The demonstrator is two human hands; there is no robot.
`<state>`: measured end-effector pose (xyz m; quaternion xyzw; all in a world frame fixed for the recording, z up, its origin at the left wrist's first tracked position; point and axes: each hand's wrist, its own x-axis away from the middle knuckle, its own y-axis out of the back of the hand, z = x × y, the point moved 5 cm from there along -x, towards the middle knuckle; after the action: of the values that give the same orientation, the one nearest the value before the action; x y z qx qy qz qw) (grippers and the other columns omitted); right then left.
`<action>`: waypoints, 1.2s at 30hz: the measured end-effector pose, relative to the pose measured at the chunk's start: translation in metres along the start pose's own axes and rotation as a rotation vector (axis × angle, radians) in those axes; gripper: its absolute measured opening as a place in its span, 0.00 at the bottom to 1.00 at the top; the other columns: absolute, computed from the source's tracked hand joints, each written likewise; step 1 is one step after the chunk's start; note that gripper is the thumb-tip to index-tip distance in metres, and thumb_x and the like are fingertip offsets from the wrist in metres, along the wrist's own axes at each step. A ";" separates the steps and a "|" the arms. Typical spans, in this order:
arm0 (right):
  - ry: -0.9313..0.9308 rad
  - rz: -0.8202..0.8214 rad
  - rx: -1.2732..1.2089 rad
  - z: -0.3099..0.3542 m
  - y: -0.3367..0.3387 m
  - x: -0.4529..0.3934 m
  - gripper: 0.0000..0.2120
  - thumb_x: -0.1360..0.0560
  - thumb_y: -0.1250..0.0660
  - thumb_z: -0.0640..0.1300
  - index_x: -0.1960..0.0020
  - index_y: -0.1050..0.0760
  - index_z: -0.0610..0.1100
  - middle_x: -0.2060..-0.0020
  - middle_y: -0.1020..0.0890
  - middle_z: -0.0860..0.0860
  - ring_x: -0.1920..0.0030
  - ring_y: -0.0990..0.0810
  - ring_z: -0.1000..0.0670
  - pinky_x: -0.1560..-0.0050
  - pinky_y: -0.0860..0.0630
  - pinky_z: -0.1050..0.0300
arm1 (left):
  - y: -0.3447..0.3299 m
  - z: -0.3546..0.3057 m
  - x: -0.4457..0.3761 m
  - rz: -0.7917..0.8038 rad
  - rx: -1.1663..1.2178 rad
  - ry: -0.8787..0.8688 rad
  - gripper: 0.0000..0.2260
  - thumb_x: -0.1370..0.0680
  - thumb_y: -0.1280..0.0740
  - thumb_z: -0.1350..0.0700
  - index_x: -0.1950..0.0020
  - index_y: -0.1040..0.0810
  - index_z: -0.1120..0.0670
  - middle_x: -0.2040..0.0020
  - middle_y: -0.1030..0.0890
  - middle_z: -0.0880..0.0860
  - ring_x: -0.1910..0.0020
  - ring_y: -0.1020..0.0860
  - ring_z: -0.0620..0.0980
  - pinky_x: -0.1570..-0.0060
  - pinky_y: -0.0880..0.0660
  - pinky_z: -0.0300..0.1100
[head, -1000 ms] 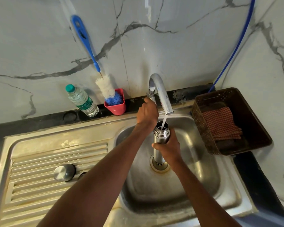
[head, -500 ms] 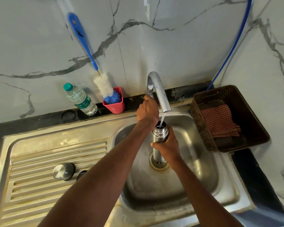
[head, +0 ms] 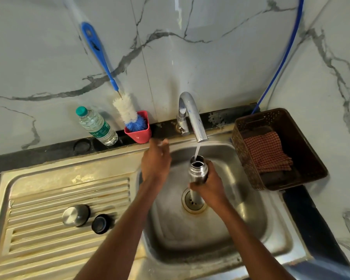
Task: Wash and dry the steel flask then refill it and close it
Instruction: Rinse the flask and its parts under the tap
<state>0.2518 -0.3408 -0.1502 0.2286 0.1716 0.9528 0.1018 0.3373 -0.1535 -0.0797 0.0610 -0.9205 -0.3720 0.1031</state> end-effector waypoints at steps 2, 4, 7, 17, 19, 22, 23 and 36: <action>-0.034 -0.073 -0.007 -0.001 0.009 -0.005 0.36 0.37 0.18 0.35 0.34 0.27 0.53 0.47 0.16 0.56 0.47 0.18 0.51 0.48 0.25 0.55 | 0.018 0.039 0.016 -0.022 -0.088 0.043 0.12 0.15 0.37 0.48 0.37 0.24 0.55 0.43 0.16 0.58 0.45 0.18 0.63 0.55 0.28 0.49; -0.015 -0.059 0.016 0.004 0.009 -0.010 0.35 0.37 0.18 0.35 0.36 0.27 0.53 0.47 0.16 0.56 0.47 0.18 0.50 0.47 0.25 0.55 | 0.030 0.069 0.024 -0.041 -0.220 0.077 0.15 0.17 0.35 0.52 0.31 0.26 0.55 0.35 0.19 0.59 0.40 0.19 0.64 0.47 0.24 0.54; 0.034 0.068 0.096 0.011 0.008 -0.013 0.35 0.37 0.18 0.35 0.38 0.27 0.56 0.50 0.16 0.59 0.49 0.18 0.54 0.52 0.25 0.60 | 0.046 0.100 0.018 -0.006 -0.424 0.110 0.24 0.19 0.33 0.54 0.24 0.32 0.57 0.23 0.30 0.59 0.32 0.24 0.65 0.38 0.25 0.57; -0.045 0.173 0.054 0.015 0.012 -0.018 0.33 0.39 0.15 0.37 0.38 0.23 0.50 0.48 0.14 0.53 0.47 0.15 0.50 0.48 0.20 0.54 | 0.052 0.113 -0.001 0.426 -0.798 0.085 0.43 0.29 0.18 0.45 0.22 0.32 0.61 0.22 0.34 0.65 0.27 0.27 0.64 0.33 0.26 0.55; -0.109 0.181 -0.048 0.019 0.018 -0.015 0.28 0.36 0.16 0.40 0.39 0.22 0.48 0.49 0.13 0.51 0.49 0.15 0.49 0.55 0.21 0.57 | 0.051 0.110 0.003 0.421 -0.835 0.065 0.43 0.28 0.19 0.47 0.21 0.35 0.62 0.20 0.37 0.67 0.24 0.29 0.64 0.31 0.27 0.55; -0.262 0.206 -0.153 0.013 0.015 -0.008 0.24 0.33 0.18 0.51 0.40 0.21 0.49 0.49 0.13 0.48 0.49 0.15 0.46 0.49 0.18 0.49 | 0.049 0.101 0.001 0.407 -0.894 0.003 0.34 0.27 0.19 0.48 0.25 0.27 0.58 0.25 0.28 0.63 0.24 0.30 0.62 0.34 0.25 0.53; -0.319 0.206 -0.204 0.007 0.013 -0.006 0.25 0.32 0.19 0.54 0.39 0.20 0.48 0.48 0.13 0.46 0.48 0.15 0.45 0.45 0.18 0.46 | 0.049 0.100 -0.001 0.405 -0.911 -0.014 0.31 0.27 0.19 0.48 0.28 0.24 0.56 0.28 0.24 0.61 0.24 0.29 0.61 0.34 0.24 0.53; -0.825 0.049 -1.264 -0.009 -0.032 -0.019 0.37 0.28 0.27 0.63 0.30 0.26 0.38 0.47 0.19 0.37 0.54 0.19 0.42 0.67 0.20 0.55 | 0.044 0.093 -0.003 0.378 -0.989 -0.010 0.28 0.27 0.19 0.51 0.31 0.22 0.56 0.31 0.21 0.61 0.22 0.32 0.62 0.35 0.23 0.54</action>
<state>0.2679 -0.3191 -0.1772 0.4688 -0.4647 0.7090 0.2484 0.3163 -0.0588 -0.1150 -0.1637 -0.6306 -0.7368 0.1807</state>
